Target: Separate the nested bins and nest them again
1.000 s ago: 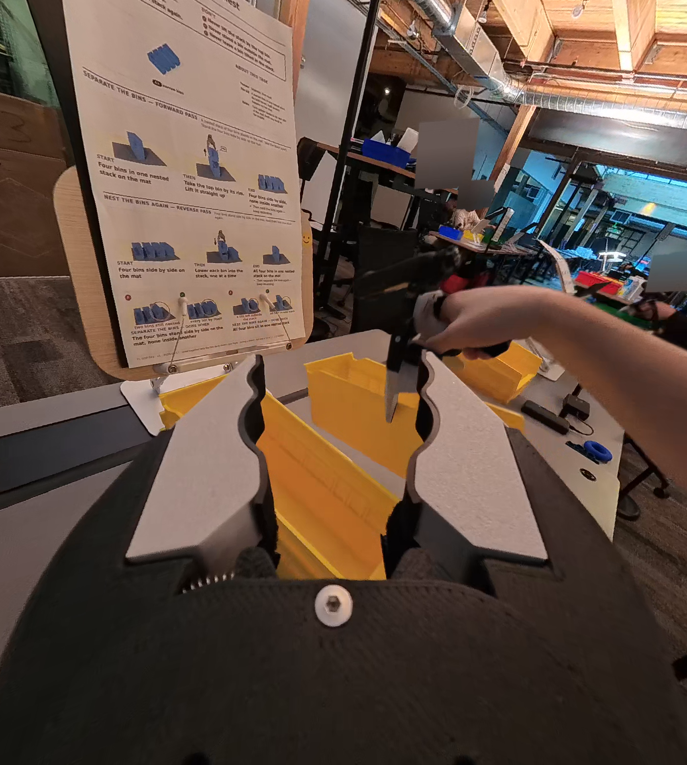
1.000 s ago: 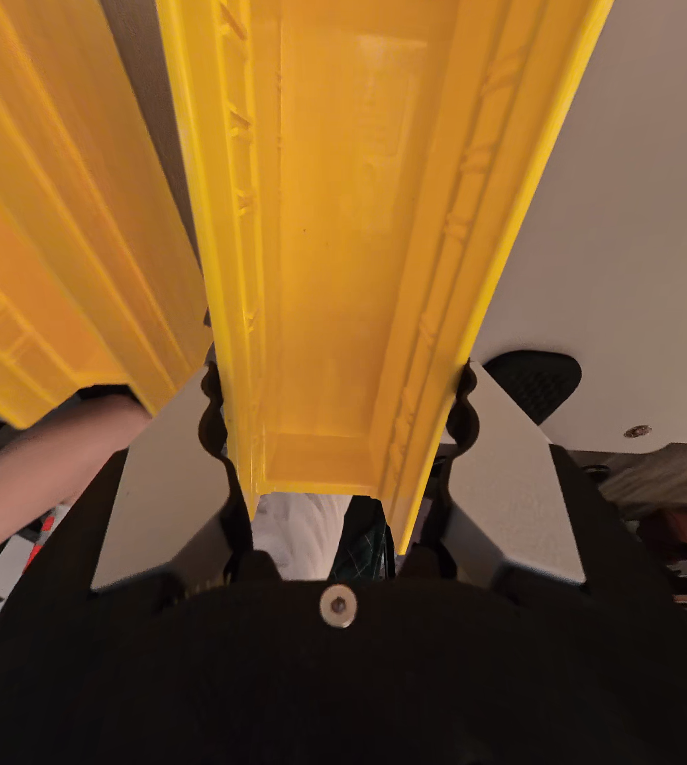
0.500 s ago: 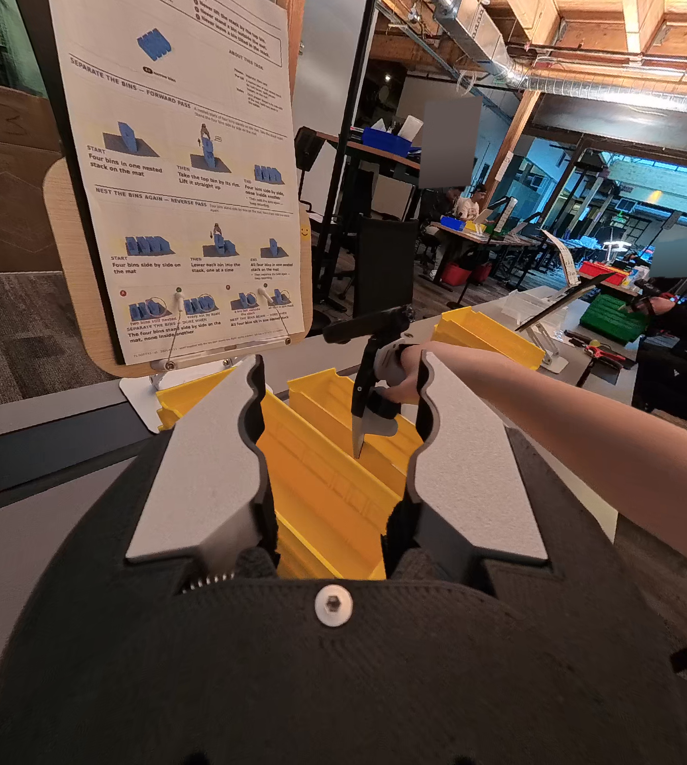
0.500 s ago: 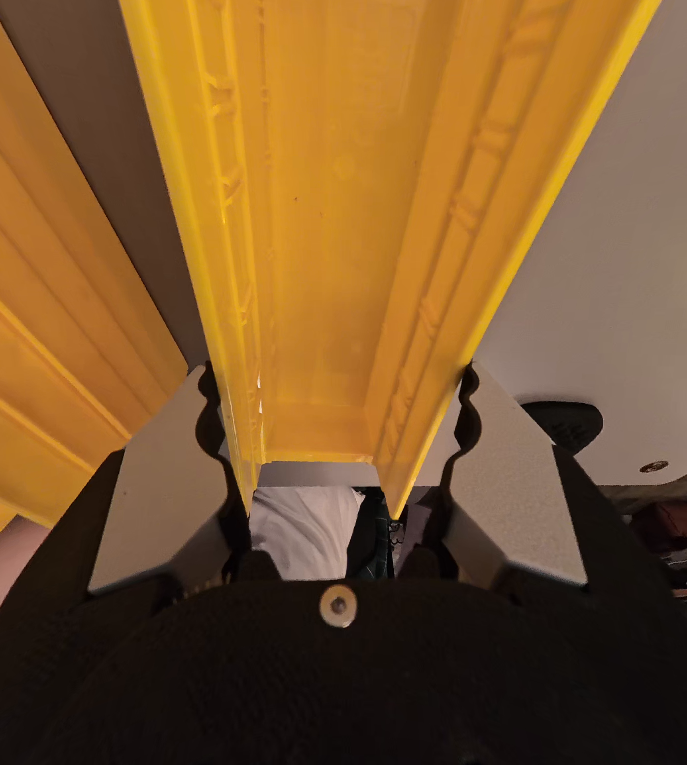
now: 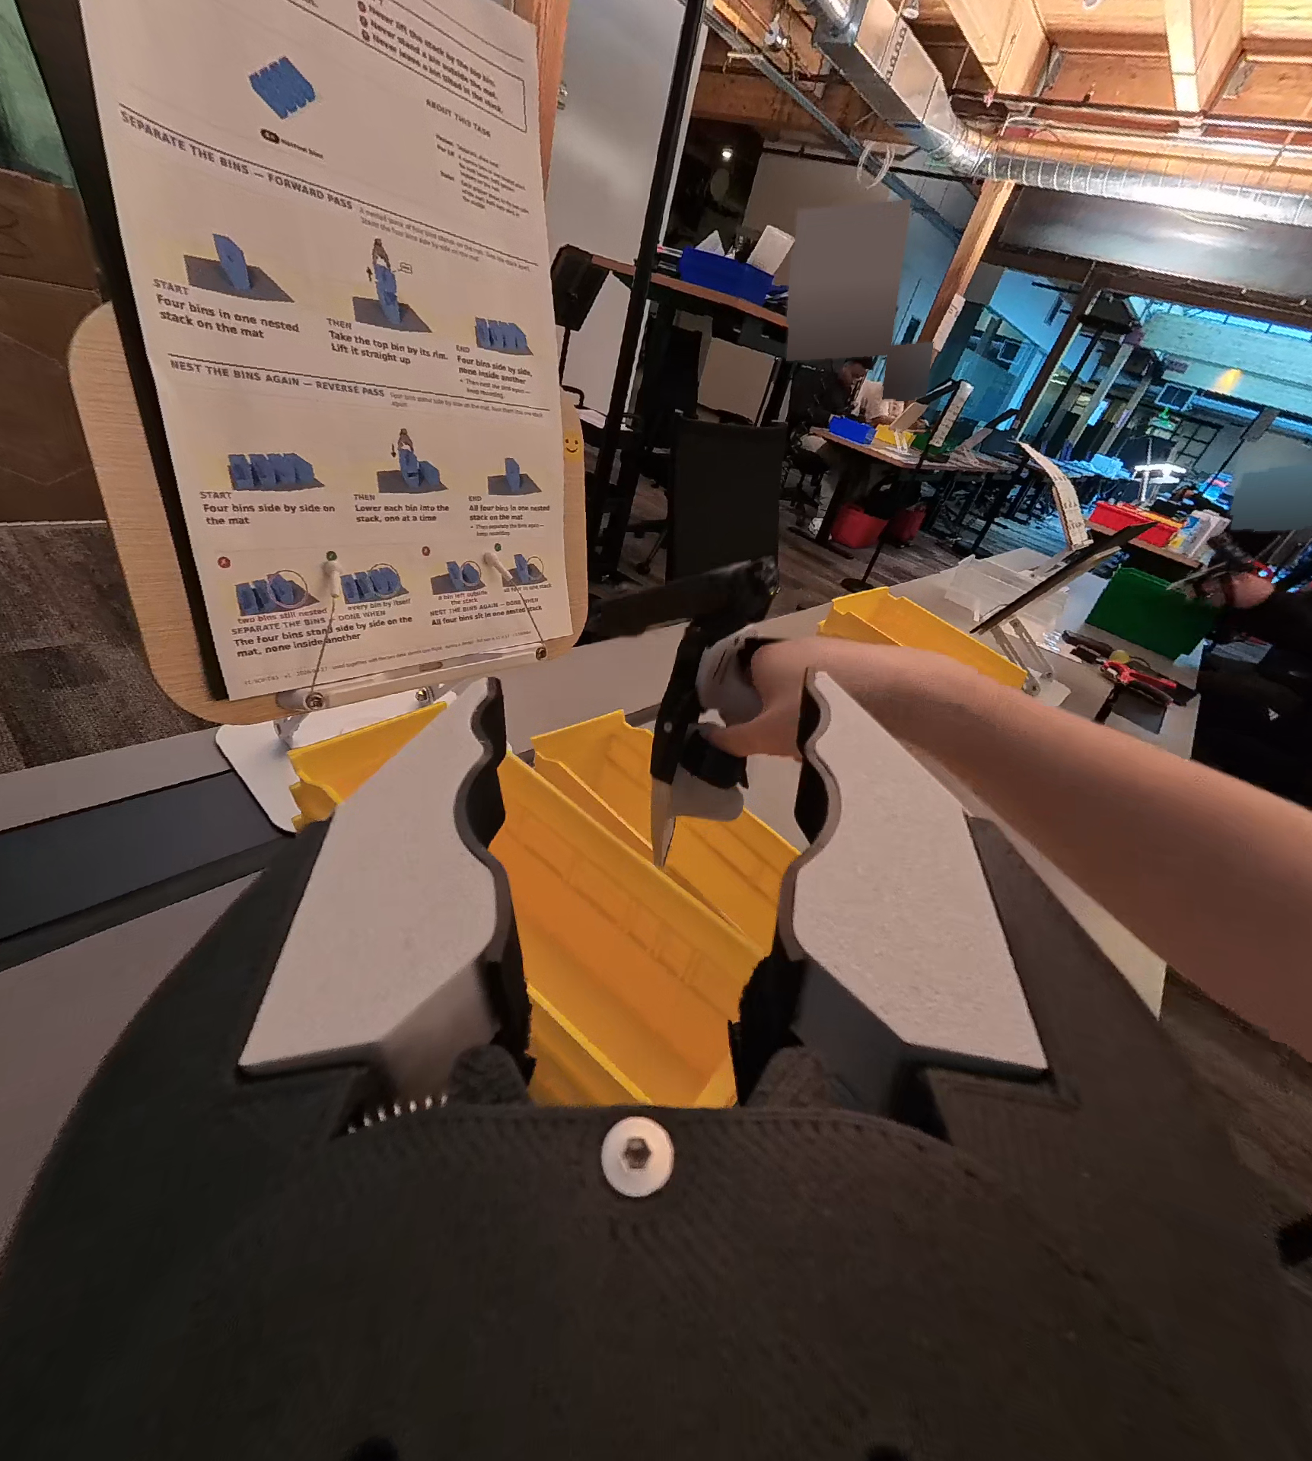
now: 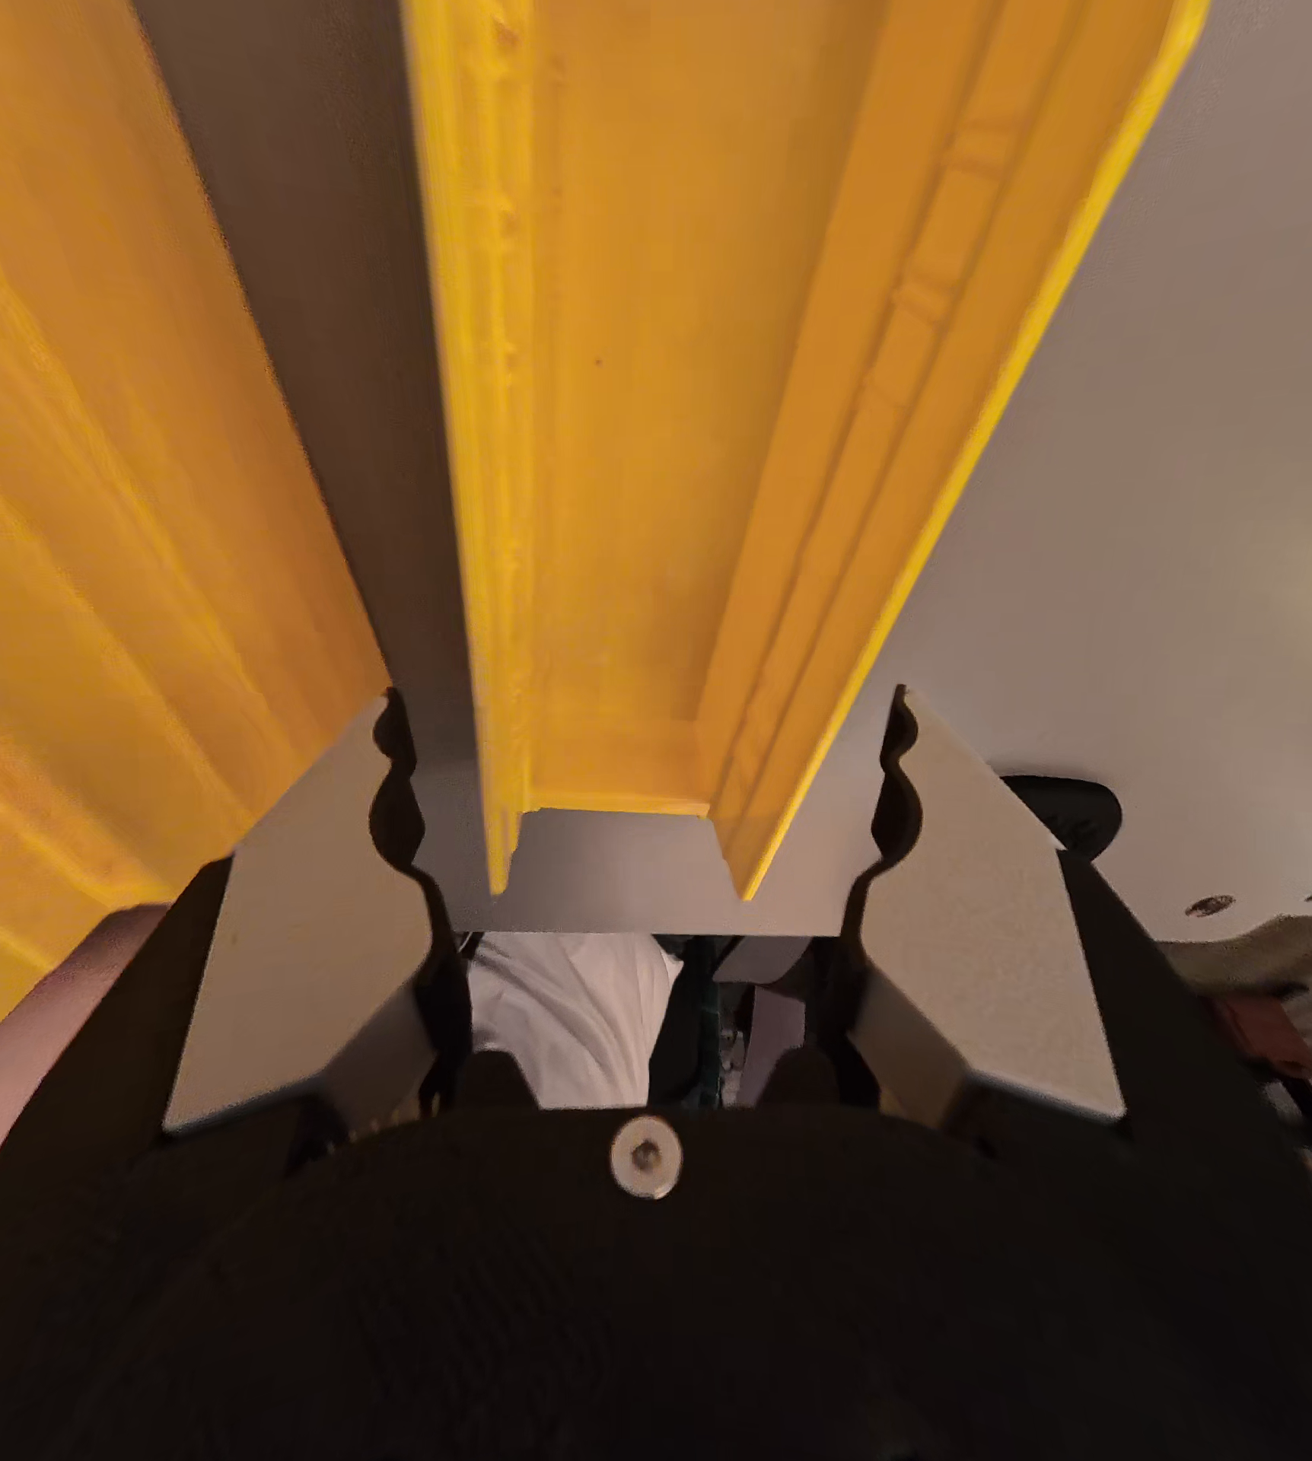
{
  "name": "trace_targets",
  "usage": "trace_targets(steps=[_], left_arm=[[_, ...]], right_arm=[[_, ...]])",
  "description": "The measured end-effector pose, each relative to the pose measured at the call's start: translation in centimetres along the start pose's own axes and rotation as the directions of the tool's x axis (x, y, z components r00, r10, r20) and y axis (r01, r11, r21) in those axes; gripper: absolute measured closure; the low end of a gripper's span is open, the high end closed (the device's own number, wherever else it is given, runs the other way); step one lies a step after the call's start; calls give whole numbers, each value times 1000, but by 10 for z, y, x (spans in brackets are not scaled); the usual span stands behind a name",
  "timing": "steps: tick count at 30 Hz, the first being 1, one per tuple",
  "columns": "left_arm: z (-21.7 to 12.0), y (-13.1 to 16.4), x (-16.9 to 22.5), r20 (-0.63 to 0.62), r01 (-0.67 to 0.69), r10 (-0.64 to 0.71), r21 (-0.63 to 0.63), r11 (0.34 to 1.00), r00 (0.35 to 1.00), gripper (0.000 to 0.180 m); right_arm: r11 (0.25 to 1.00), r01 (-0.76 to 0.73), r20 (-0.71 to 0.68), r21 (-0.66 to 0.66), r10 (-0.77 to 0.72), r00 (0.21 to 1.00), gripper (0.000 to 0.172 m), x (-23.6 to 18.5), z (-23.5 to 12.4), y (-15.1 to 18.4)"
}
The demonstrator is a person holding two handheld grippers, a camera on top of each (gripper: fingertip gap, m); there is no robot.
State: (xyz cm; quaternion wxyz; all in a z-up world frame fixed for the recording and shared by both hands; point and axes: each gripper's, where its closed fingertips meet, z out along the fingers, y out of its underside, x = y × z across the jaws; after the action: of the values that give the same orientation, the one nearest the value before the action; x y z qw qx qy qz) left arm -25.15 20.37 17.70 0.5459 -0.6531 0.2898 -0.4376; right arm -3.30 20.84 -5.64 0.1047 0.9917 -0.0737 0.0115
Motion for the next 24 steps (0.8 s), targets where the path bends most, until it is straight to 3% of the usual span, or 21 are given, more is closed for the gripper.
trace_targets(steps=[6, 10, 15, 19, 24], left_arm=[[-2, -1, -5, 11, 16, -16, 9, 1000, 1000, 107], [-2, -1, -1, -8, 16, -16, 10, 1000, 1000, 106], [1, 3, 3, -12, -1, 1, -17, 1000, 1000, 106], [1, 5, 2, -14, 2, -2, -25, 1000, 1000, 106], [1, 5, 2, -27, 12, -13, -24, 1000, 1000, 106]], right_arm=[[956, 49, 194, 288, -109, 975, 52, -71, -74, -20], [947, 74, 300, 312, -172, 938, 39, -131, -74, -20], [954, 133, 187, 267, -187, 965, 35, -162, -48, -23], [961, 161, 1, 224, -165, 986, 34, -152, -31, -29], [978, 126, -9, 167, -127, 992, 33, -151, -16, -31]])
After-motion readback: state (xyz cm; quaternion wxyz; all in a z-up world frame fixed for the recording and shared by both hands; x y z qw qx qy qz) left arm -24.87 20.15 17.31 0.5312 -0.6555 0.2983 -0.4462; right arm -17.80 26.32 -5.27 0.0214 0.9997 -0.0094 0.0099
